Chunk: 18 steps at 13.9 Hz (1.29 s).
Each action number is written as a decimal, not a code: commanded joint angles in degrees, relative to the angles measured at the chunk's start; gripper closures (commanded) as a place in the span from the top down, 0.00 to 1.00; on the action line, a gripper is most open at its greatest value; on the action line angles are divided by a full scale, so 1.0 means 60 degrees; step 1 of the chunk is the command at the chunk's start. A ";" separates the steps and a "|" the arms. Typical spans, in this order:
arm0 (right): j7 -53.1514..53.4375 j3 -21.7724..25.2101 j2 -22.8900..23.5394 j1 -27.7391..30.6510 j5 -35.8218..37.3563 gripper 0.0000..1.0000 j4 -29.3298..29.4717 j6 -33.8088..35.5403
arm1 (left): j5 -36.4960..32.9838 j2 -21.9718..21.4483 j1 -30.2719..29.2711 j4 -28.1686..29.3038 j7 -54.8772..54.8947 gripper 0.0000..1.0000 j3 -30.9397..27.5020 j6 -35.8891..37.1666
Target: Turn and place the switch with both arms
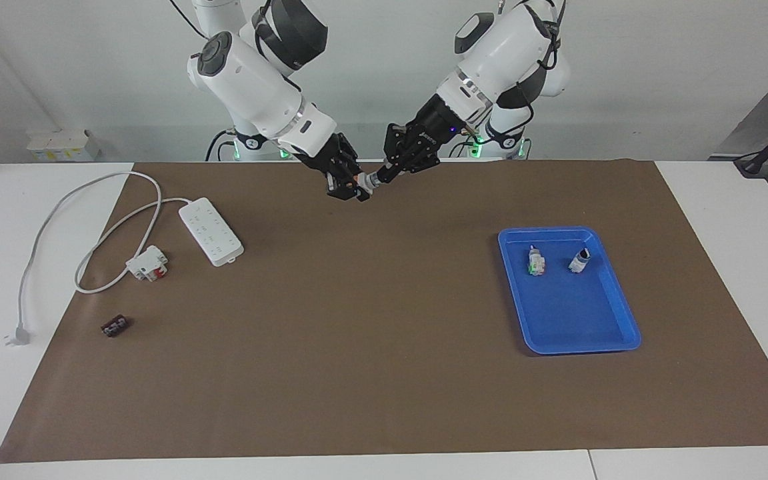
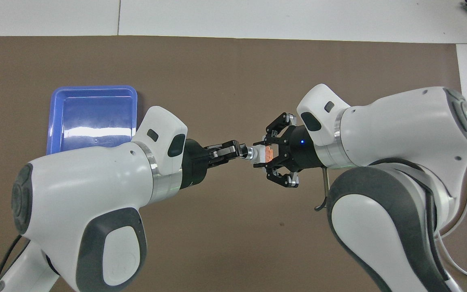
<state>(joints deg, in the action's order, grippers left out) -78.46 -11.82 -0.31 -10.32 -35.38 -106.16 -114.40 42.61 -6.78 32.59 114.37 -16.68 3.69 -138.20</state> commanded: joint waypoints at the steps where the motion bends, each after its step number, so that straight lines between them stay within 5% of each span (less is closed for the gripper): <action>1: -0.0209 -0.0081 0.0008 0.0007 0.0051 0.00 -0.0061 -0.0167 | 0.0325 0.0017 -0.0142 -0.0312 0.2097 0.00 -0.0015 0.1174; 10: -0.0209 -0.0081 -0.0007 0.0007 0.0052 0.00 -0.0061 -0.0167 | 0.0179 -0.0246 -0.0524 -0.0327 0.5209 0.00 -0.0045 0.3768; 18: -0.0209 -0.0081 -0.0021 0.0007 0.0067 0.00 -0.0061 -0.0167 | 0.0194 -0.0246 -0.0436 -0.0356 0.5637 0.00 -0.0001 0.3697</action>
<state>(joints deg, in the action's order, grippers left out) -79.27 -12.64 -1.19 -11.66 -35.38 -107.28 -111.76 43.43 -6.59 29.00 111.09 17.00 2.93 -120.84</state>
